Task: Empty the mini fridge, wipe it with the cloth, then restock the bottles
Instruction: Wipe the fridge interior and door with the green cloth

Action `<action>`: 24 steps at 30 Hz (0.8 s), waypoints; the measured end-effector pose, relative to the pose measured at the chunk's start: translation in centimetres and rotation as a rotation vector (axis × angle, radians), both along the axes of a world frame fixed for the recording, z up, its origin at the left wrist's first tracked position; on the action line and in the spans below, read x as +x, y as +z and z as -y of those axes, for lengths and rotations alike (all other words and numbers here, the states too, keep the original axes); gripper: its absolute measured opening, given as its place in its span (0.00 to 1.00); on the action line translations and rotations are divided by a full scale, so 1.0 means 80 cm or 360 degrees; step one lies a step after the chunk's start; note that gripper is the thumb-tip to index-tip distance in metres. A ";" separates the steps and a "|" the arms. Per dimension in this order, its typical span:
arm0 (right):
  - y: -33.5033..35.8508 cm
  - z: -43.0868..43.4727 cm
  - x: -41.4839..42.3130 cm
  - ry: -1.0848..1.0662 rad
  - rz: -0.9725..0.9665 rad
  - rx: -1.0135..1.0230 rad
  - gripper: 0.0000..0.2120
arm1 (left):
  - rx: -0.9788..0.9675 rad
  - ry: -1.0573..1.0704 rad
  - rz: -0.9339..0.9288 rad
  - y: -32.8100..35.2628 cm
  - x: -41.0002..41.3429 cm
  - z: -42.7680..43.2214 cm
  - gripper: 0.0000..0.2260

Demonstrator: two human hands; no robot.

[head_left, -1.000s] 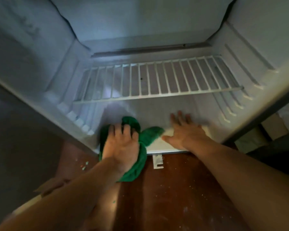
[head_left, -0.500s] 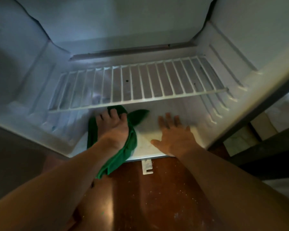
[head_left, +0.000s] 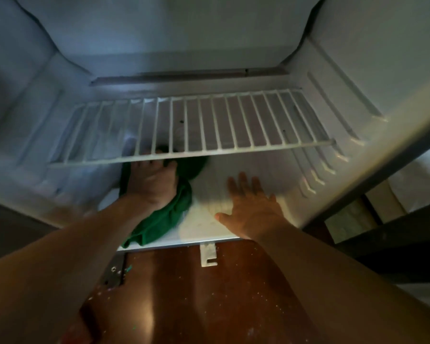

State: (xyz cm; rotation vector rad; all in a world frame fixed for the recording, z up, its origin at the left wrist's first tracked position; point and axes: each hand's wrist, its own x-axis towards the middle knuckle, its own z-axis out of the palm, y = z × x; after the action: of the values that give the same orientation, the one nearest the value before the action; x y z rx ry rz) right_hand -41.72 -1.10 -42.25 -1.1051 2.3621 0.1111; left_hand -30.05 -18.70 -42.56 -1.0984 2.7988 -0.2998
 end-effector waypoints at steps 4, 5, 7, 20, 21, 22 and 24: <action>0.001 0.003 -0.001 0.0017 -0.0002 0.0009 0.43 | 0.0171 -0.0146 0.0101 0.018 0.054 -0.055 0.16; 0.002 0.004 0.000 0.0009 -0.0001 0.0009 0.43 | 0.0193 -0.0151 0.0120 0.015 0.070 -0.065 0.16; 0.001 0.005 0.000 0.0000 0.0001 0.0010 0.44 | 0.0232 -0.0197 0.0127 0.015 0.086 -0.077 0.18; 0.001 0.001 0.004 0.0025 0.0008 0.0024 0.41 | 0.0152 -0.0013 0.0024 -0.006 0.004 -0.004 0.20; 0.001 0.002 0.004 0.0017 0.0022 0.0029 0.41 | 0.0126 0.0012 0.0008 -0.016 -0.005 0.008 0.21; 0.002 0.002 0.003 0.0011 0.0031 0.0033 0.41 | 0.0113 0.0066 0.0023 -0.033 -0.012 0.025 0.23; 0.003 0.001 0.002 0.0019 0.0030 0.0041 0.41 | 0.0083 0.0114 0.0070 -0.089 -0.028 0.068 0.26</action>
State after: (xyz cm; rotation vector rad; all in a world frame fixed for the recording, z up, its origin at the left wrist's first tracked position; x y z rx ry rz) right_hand -41.54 -1.18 -42.02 -1.1032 2.3315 0.1349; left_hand -32.31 -24.12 -49.65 -1.1627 2.7062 -0.2393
